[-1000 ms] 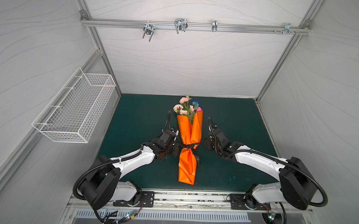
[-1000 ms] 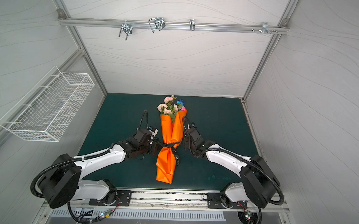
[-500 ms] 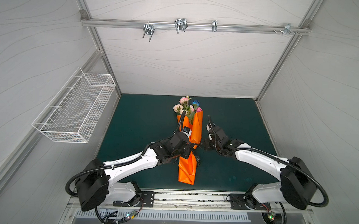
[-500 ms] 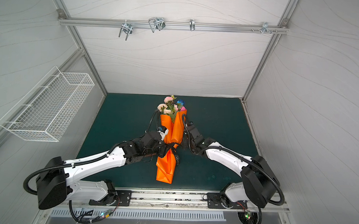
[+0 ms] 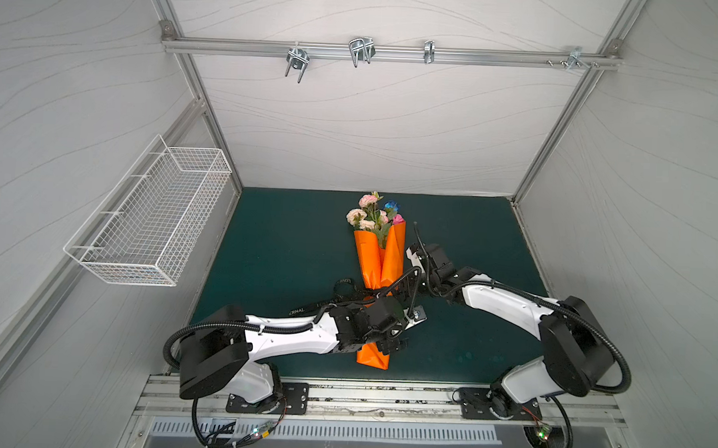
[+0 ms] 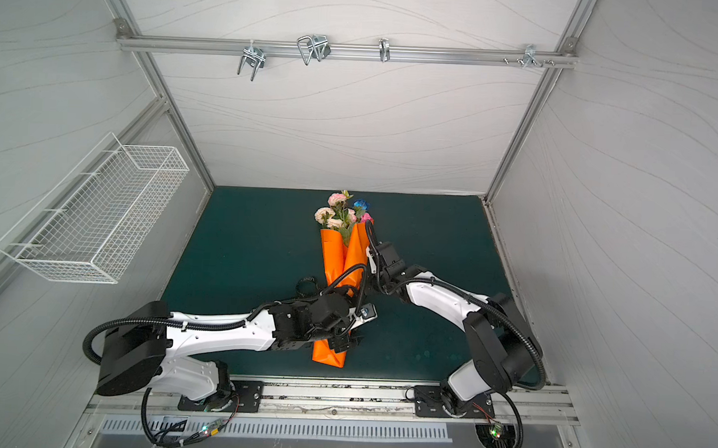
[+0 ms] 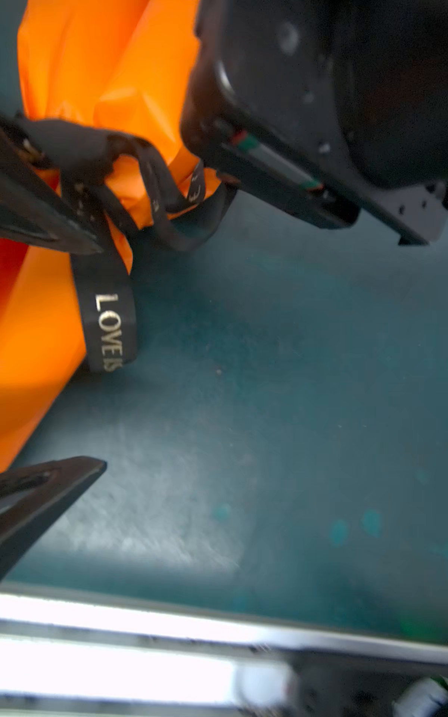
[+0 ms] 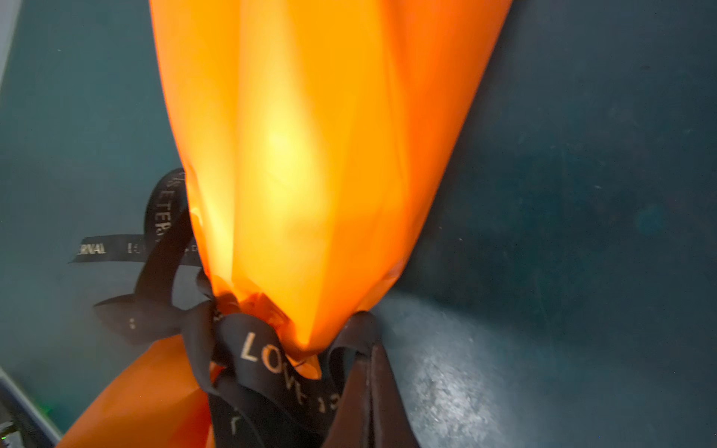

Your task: Tie the bouquet of fake flowers

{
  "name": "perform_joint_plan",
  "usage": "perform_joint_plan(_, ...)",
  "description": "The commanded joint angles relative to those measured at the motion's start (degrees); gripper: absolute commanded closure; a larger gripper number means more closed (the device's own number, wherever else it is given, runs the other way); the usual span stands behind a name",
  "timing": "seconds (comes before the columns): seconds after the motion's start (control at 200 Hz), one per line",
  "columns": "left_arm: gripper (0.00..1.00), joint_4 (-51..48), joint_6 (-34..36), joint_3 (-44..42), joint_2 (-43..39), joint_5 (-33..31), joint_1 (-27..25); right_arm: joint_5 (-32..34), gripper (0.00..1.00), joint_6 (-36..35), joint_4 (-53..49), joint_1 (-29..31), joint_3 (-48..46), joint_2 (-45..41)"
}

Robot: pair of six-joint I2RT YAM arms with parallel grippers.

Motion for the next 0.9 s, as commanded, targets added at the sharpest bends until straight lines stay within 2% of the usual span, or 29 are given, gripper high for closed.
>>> perform_joint_plan(0.0, 0.17, -0.14, 7.94, 0.66, 2.49, -4.49, 0.11, -2.86, 1.00, -0.18, -0.47, -0.68, 1.16, 0.51)
perform_joint_plan(0.255, 0.18, -1.51, 8.31, 4.84, 9.07, -9.87, 0.08, -4.23, 1.00, 0.39, -0.25, -1.17, 1.43, 0.47)
perform_joint_plan(0.47, 0.30, -2.23, 6.46, 7.36, 12.46, -14.35, 0.11, -4.61, 1.00, 0.79, 0.34, -1.26, 0.64, -0.51)
perform_joint_plan(0.525, 0.39, -2.16, 5.85, 7.66, 12.82, -15.30, 0.12, -4.80, 1.00, 0.97, 0.56, -1.35, 0.43, -0.60)
perform_joint_plan(0.62, 0.70, -1.96, 4.95, 7.72, 12.62, -16.53, 0.08, -4.84, 1.00, 1.15, 0.72, -1.36, 0.34, -0.74)
perform_joint_plan(0.65, 0.77, -1.84, 4.55, 7.69, 12.26, -16.62, 0.13, -4.78, 1.00, 1.14, 0.72, -1.42, 0.29, -0.72)
perform_joint_plan(0.75, 0.92, -1.52, 3.27, 7.41, 10.85, -16.69, 0.08, -4.80, 1.00, 1.06, 0.89, -1.54, 0.37, -0.94)
perform_joint_plan(0.82, 0.94, -1.26, 2.45, 7.14, 9.20, -15.72, 0.09, -5.05, 1.00, 0.89, 0.95, -1.64, 0.37, -1.11)
perform_joint_plan(0.85, 1.00, -1.38, 1.80, 7.11, 8.26, -14.96, 0.10, -4.99, 1.00, 0.81, 0.90, -1.65, 0.45, -1.24)
perform_joint_plan(0.895, 1.00, -0.62, 0.60, 6.43, 6.54, -13.78, 0.11, -4.79, 1.00, 0.79, 0.89, -1.75, 0.54, -1.28)
